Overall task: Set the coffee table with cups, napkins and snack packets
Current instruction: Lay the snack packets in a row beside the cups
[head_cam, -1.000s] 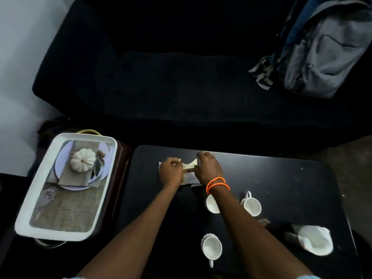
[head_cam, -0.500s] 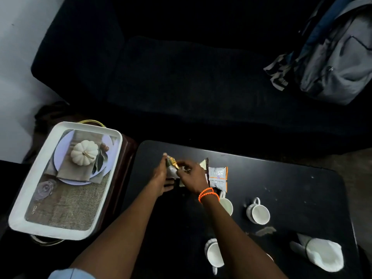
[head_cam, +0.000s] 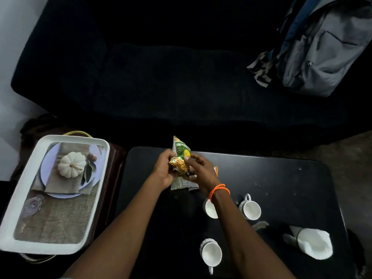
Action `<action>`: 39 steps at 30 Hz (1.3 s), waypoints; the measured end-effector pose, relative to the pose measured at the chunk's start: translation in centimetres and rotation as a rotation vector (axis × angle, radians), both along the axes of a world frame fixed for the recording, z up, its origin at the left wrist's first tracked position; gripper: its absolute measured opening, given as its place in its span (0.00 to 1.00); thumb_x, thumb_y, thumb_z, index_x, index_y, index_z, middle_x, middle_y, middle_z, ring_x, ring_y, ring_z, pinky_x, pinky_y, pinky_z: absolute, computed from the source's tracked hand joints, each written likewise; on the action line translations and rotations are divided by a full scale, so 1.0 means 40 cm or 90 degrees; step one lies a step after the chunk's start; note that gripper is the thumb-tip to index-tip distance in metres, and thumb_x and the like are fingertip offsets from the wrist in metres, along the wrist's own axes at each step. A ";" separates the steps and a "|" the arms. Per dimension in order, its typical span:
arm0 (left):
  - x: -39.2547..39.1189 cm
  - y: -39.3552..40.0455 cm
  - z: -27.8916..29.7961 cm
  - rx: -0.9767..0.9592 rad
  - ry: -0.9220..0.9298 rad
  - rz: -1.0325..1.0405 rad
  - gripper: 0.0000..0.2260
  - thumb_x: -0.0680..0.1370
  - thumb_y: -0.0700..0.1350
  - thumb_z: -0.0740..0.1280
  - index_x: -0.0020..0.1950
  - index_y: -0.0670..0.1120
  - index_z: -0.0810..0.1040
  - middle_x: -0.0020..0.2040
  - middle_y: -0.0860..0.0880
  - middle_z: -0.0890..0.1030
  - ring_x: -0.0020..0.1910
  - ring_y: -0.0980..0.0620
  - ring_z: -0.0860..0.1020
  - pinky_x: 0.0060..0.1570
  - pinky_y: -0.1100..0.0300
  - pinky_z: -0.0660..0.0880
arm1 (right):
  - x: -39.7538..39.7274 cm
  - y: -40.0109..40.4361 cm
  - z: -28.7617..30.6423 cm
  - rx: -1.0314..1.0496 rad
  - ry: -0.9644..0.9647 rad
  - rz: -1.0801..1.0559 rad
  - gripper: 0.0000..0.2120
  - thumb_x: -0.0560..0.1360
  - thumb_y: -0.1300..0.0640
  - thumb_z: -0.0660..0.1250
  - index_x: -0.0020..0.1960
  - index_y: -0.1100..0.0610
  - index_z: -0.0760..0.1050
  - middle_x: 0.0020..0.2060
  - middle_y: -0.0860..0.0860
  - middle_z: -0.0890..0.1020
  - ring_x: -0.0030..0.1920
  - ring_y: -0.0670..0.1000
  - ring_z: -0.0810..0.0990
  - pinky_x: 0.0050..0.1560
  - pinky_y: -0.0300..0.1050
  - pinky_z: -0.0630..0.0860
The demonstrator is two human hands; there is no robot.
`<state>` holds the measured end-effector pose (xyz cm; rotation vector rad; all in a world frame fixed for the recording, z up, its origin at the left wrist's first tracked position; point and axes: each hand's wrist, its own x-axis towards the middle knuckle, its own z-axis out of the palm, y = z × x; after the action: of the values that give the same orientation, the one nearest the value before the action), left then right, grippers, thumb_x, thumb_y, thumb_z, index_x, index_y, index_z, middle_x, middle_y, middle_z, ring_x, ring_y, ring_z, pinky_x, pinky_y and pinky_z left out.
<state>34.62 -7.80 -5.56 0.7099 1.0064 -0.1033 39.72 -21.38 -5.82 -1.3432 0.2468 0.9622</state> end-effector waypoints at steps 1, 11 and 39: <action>0.015 -0.016 0.007 0.027 0.013 -0.029 0.12 0.77 0.46 0.62 0.48 0.41 0.82 0.39 0.43 0.84 0.36 0.45 0.82 0.40 0.54 0.79 | 0.010 -0.012 0.004 0.020 0.021 -0.013 0.21 0.74 0.56 0.75 0.65 0.60 0.77 0.60 0.62 0.83 0.52 0.59 0.85 0.52 0.58 0.83; 0.160 -0.233 -0.041 0.214 -0.003 -0.239 0.10 0.79 0.47 0.71 0.58 0.44 0.84 0.50 0.44 0.88 0.45 0.47 0.87 0.45 0.55 0.83 | 0.137 -0.274 -0.005 -0.121 -0.103 -0.162 0.26 0.69 0.74 0.75 0.65 0.66 0.75 0.57 0.67 0.83 0.54 0.63 0.83 0.53 0.58 0.82; 0.282 -0.611 -0.179 0.661 -0.029 -0.594 0.27 0.77 0.48 0.74 0.75 0.49 0.74 0.61 0.42 0.84 0.58 0.43 0.82 0.61 0.53 0.78 | 0.226 -0.598 -0.114 -0.574 -0.374 0.046 0.20 0.68 0.62 0.80 0.59 0.56 0.83 0.56 0.57 0.82 0.55 0.56 0.82 0.56 0.42 0.76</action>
<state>45.89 -32.25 -12.71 2.0932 0.5537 -0.3810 48.76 -45.30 -10.38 -2.4061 0.1801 0.4586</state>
